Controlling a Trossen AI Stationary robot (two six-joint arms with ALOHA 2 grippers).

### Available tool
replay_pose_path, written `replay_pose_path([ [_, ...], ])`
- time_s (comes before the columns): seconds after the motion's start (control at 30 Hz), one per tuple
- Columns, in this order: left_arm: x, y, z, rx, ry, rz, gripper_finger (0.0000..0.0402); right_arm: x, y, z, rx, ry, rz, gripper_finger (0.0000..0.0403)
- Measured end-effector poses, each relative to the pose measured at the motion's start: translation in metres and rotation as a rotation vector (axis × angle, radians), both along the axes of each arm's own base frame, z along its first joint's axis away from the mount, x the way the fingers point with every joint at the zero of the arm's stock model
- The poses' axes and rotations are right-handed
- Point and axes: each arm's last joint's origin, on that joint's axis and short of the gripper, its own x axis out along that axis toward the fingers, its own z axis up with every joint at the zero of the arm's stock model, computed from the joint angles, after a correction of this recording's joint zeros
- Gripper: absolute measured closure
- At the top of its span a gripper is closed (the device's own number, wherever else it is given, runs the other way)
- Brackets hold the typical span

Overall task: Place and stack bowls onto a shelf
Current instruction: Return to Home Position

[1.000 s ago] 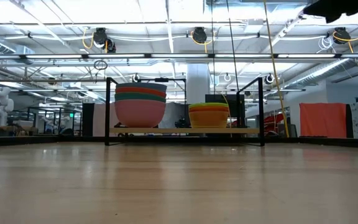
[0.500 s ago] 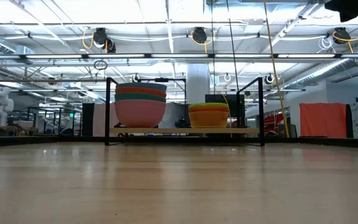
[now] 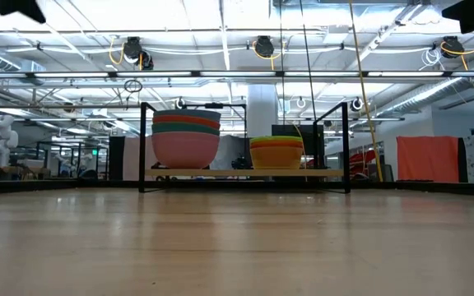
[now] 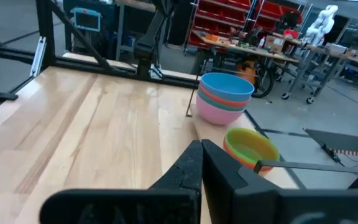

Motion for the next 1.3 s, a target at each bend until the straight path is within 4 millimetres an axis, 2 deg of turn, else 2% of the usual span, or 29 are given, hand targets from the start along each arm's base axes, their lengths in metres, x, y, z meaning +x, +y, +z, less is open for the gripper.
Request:
replay_pose_path([
  [0.23, -0.019, 0.006, -0.031, -0.023, -0.099, -0.017, 0.0376, 0.002, 0.000, -0.002, 0.003, -0.006, 0.049, 0.0403],
  [0.73, -0.044, 0.015, -0.089, 0.022, -0.405, -0.152, 0.0376, 0.002, 0.001, 0.000, 0.003, -0.020, 0.050, 0.0403],
  [0.87, -0.051, 0.017, -0.089, 0.003, -0.468, -0.188, 0.0376, 0.008, -0.001, -0.001, -0.003, -0.058, 0.070, 0.0403],
  [1.07, -0.053, 0.017, -0.082, -0.001, -0.579, -0.190, 0.0376, 0.033, -0.011, -0.024, 0.005, -0.094, 0.100, 0.0403],
  [1.17, -0.051, 0.017, -0.071, 0.058, -0.671, -0.231, 0.0376, 0.042, -0.015, -0.038, 0.020, -0.075, 0.098, 0.0403],
  [1.3, -0.049, 0.016, -0.060, 0.146, -0.767, -0.273, 0.0376, 0.045, -0.016, -0.036, 0.051, -0.108, 0.084, 0.0403],
])
